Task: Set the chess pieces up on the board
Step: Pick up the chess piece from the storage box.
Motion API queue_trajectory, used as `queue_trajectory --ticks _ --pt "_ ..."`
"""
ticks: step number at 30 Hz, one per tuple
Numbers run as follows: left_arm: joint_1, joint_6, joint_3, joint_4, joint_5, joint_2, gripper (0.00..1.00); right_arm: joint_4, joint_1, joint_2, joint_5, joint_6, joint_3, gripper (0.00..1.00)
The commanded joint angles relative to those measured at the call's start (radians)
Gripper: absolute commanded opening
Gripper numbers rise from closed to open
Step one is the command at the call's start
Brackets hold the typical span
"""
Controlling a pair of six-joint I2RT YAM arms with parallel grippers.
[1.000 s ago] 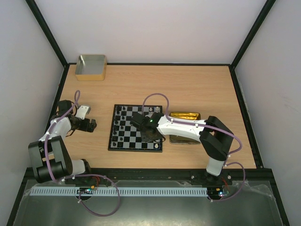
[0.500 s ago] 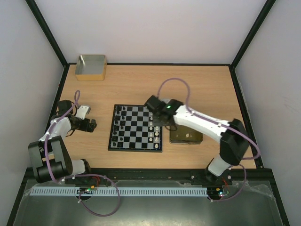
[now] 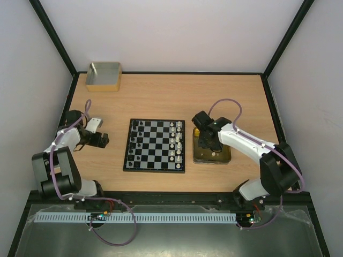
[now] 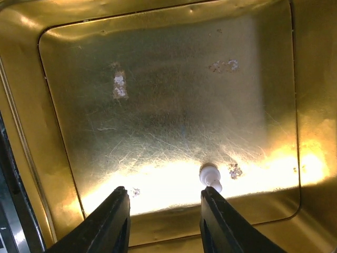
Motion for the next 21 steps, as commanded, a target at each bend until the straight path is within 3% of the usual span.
queue_trajectory --ticks 1,10,21 --pt "-0.003 0.02 0.046 -0.047 -0.042 0.039 0.99 0.032 -0.051 -0.001 -0.027 -0.027 -0.016 0.36" --pt "-0.007 0.007 0.082 -0.064 -0.014 0.079 1.0 0.051 -0.198 -0.07 -0.099 -0.05 -0.095 0.36" --pt "-0.019 -0.005 0.065 -0.046 -0.005 0.086 0.99 0.135 -0.217 -0.074 -0.212 -0.05 -0.189 0.34"
